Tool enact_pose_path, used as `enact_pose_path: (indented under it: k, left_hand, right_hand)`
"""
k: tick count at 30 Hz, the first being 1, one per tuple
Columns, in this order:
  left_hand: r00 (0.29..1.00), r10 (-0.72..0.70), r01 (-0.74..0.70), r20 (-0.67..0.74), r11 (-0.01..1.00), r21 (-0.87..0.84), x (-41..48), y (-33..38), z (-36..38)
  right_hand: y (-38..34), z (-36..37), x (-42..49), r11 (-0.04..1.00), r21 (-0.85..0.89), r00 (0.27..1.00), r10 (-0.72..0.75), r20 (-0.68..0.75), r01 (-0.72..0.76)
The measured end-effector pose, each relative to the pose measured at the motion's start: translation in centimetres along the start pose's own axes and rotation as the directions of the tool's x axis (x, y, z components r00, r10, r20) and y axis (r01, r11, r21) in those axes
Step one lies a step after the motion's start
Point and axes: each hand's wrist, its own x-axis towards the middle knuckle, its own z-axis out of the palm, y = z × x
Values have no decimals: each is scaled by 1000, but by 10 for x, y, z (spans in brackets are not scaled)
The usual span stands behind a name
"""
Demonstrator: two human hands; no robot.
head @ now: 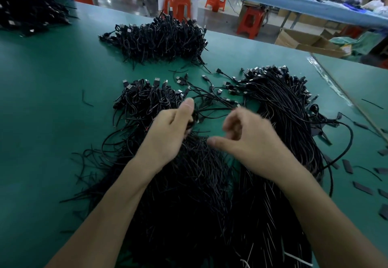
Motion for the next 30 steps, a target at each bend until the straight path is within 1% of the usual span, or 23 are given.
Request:
enact_pose_path:
  k: [1, 2, 3, 5, 9, 12, 14, 17, 22, 25, 30]
  left_hand:
    - [999, 21, -21, -42, 1000, 17, 2, -2, -3]
    - [995, 53, -50, -80, 998, 49, 2, -2, -6]
    - [990, 88, -79, -108, 993, 90, 3, -3, -6]
    - [985, 129, -111, -115, 982, 156, 4, -6, -5]
    - [991, 115, -102, -66, 978, 181, 4, -10, -5]
    - [987, 130, -116, -92, 982, 148, 4, -13, -3]
    - [989, 107, -95, -100, 989, 114, 4, -12, -1]
    - [994, 45, -34, -97, 993, 115, 3, -8, 0]
    - [994, 32, -33, -103, 999, -6, -2, -1, 5]
    - [994, 9, -13, -106, 999, -38, -3, 2, 6]
    - [993, 68, -70, -101, 997, -16, 0, 3, 4]
  right_hand:
    - [3, 5, -2, 995, -88, 993, 62, 103, -53]
    - [4, 12, -4, 986, -150, 977, 98, 188, -70]
    - [4, 19, -6, 982, -173, 962, 115, 246, -73]
    - [0, 34, -9, 979, -186, 942, 134, 307, -79]
    - [-5, 48, -8, 965, -244, 936, 172, 306, -98]
    - [-7, 48, -7, 962, -253, 927, 181, 328, -98]
    - [-7, 47, -6, 962, -252, 924, 185, 334, -102]
    - [-9, 47, -6, 957, -269, 917, 203, 343, -111]
    - [-11, 51, -5, 947, -299, 897, 234, 376, -121]
    - [-11, 48, -5, 950, -283, 894, 240, 378, -135]
    - [-13, 40, -6, 962, -238, 917, 211, 340, -133]
